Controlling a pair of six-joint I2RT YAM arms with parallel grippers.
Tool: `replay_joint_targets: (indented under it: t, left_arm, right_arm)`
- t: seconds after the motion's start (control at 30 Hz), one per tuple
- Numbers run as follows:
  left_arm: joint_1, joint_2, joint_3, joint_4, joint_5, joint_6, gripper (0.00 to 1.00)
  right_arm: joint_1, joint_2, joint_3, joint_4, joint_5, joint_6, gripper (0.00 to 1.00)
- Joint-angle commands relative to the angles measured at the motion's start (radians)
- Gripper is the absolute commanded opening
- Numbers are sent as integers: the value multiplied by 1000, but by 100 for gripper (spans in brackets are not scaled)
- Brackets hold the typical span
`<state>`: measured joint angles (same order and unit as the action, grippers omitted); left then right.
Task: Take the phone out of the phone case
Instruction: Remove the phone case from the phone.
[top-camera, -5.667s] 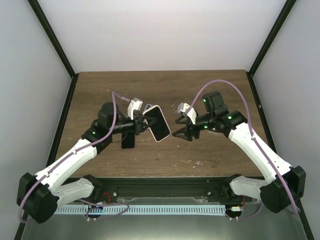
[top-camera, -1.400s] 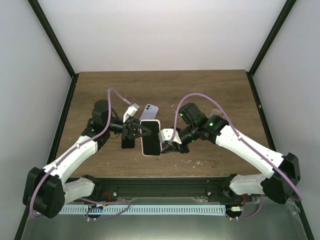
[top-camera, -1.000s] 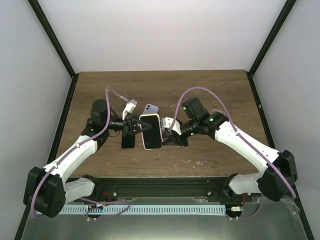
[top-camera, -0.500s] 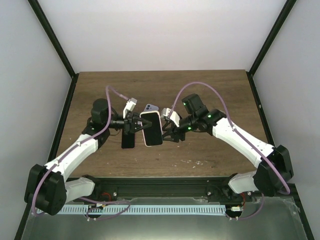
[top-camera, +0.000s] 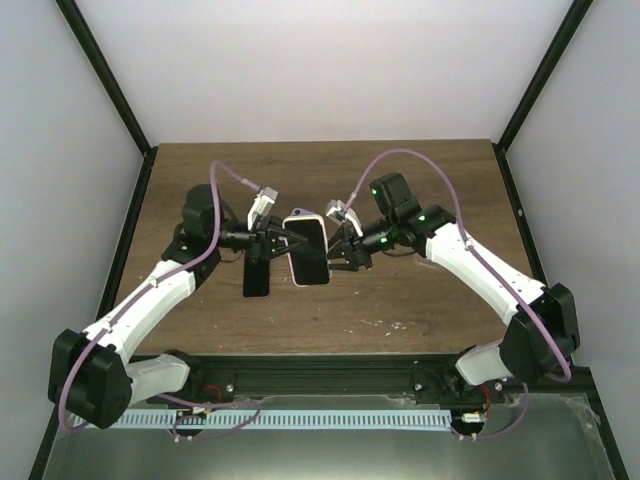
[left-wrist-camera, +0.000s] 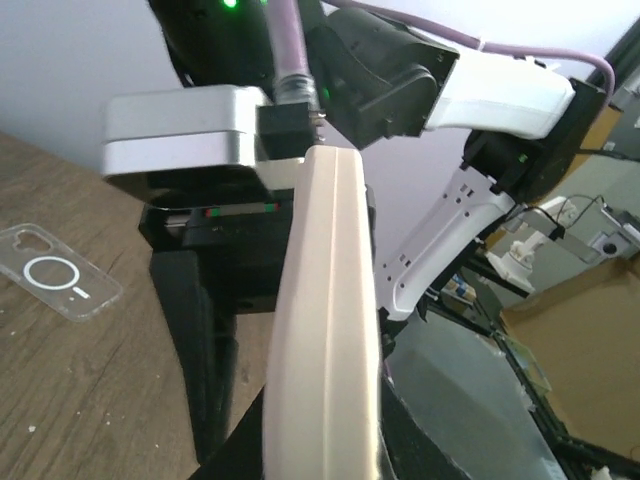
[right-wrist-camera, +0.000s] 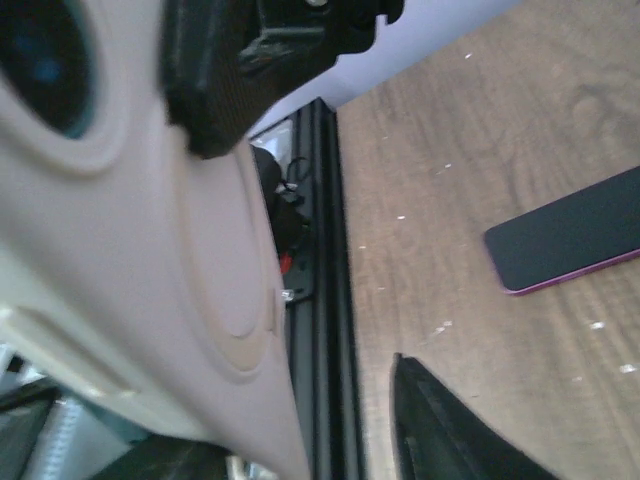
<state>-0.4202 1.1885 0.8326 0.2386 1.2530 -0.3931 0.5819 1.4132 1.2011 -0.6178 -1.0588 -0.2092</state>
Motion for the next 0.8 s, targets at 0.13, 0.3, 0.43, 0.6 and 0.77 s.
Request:
replay_joint_targets:
  t: [0.13, 0.3, 0.43, 0.6, 0.77]
  left_arm:
    - [-69, 89, -20, -154, -208, -45, 0]
    - [-68, 83, 2, -94, -462, -118, 32]
    - [-93, 17, -7, -85, -778, -101, 59]
    - [-190, -10, 21, -200, -1101, 16, 68]
    - [-394, -9, -4, -246, -1327, 139, 64]
  right_arm:
    - [-8, -92, -77, 340, -210, 135, 1]
    - [-118, -145, -247, 367, -83, 264, 1]
    - [-219, -167, -337, 345, 37, 385, 1]
    - [-246, -193, -371, 269, 168, 444, 1]
    - [-247, -168, -361, 155, 407, 580, 1]
